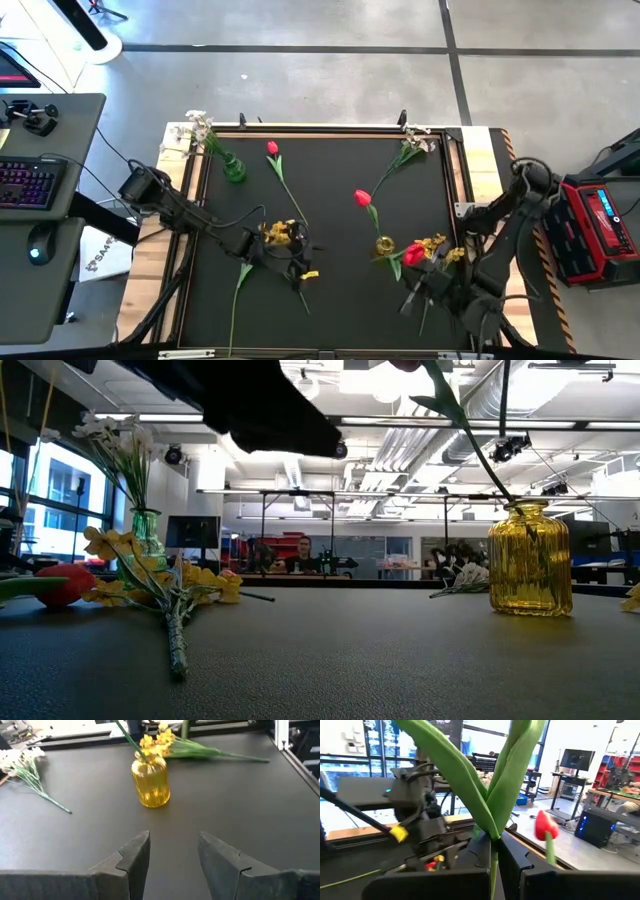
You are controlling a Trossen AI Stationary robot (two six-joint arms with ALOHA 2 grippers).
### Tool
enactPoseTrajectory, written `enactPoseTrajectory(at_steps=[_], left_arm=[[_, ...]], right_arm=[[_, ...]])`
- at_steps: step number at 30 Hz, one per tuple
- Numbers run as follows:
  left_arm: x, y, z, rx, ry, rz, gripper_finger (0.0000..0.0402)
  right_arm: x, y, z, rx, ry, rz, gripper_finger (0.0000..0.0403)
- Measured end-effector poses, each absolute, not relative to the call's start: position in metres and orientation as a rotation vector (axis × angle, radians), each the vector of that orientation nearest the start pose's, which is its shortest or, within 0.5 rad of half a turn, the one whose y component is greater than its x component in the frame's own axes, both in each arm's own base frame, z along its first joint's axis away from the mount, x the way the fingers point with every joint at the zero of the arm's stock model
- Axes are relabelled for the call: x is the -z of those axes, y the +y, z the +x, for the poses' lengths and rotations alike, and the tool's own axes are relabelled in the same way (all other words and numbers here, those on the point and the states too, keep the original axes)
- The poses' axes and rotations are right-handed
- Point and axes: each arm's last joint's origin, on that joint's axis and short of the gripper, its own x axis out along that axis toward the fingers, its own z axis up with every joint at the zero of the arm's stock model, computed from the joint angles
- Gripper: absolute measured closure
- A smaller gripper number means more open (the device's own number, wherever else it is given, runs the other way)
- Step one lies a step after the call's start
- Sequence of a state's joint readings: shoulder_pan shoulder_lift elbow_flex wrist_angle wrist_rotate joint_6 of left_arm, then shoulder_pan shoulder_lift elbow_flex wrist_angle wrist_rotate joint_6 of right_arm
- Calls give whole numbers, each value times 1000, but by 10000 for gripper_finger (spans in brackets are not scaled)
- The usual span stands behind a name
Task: Sort flowers into vase by color
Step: Put the bottom right red flower into the yellow flower vase
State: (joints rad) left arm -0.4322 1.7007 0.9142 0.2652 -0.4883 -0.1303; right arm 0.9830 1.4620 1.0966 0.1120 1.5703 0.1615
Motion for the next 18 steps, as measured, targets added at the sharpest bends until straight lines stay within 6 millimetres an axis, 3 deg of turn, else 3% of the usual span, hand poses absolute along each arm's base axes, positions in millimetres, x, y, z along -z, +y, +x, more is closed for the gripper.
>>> enactPoseTrajectory(at_steps=[8, 13, 18], left_arm=[[-185, -139, 324, -41, 474, 75, 249], [-185, -139, 324, -42, 474, 75, 250], [-185, -138, 324, -41, 474, 81, 250]], right_arm=[[-329, 200, 170, 588, 19, -45, 403], [-316, 175, 160, 563, 76, 17, 403], [-305, 158, 165, 599, 162, 54, 403]])
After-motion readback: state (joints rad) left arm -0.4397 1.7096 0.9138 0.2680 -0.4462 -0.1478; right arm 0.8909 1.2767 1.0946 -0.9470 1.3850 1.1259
